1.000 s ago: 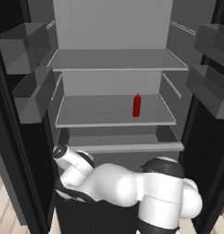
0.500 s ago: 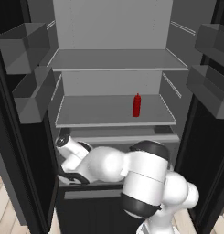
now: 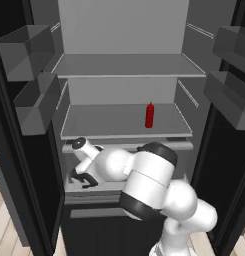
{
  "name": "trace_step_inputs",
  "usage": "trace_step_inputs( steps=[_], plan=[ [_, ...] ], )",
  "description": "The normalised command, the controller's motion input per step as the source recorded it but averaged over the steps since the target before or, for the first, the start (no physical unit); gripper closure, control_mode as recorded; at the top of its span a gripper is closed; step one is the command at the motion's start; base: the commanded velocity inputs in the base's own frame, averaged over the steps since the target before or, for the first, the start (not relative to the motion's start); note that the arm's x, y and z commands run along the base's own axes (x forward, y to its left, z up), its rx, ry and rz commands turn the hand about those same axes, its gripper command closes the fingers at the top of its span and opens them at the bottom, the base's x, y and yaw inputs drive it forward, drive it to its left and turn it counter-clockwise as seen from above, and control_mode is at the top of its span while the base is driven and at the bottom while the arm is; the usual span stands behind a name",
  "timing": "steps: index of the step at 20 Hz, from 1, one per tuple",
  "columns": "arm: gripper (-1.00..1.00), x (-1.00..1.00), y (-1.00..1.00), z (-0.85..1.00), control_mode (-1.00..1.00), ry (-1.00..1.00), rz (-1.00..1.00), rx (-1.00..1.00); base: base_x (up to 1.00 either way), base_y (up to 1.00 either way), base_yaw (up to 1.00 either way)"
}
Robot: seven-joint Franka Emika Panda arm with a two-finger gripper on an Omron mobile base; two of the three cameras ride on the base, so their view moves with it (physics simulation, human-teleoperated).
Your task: Place the eggplant and squash inside the fridge drawer. Close the drawer after placing the vegetables.
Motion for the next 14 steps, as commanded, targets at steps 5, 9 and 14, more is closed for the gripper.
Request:
trace_step_inputs(
  steps=[5,9,14],
  plan=[
    [-1.00,0.61,-0.22,0.00,-1.00,-0.08,0.09,0.05,0.00,0.00,0.00],
    [-1.00,0.67,-0.17,0.00,-1.00,-0.06,0.12,0.07,0.00,0.00,0.00],
    [-1.00,-0.13,-0.29,0.09,-1.00,-0.03,0.11,0.04,0.00,0.00,0.00]
  ],
)
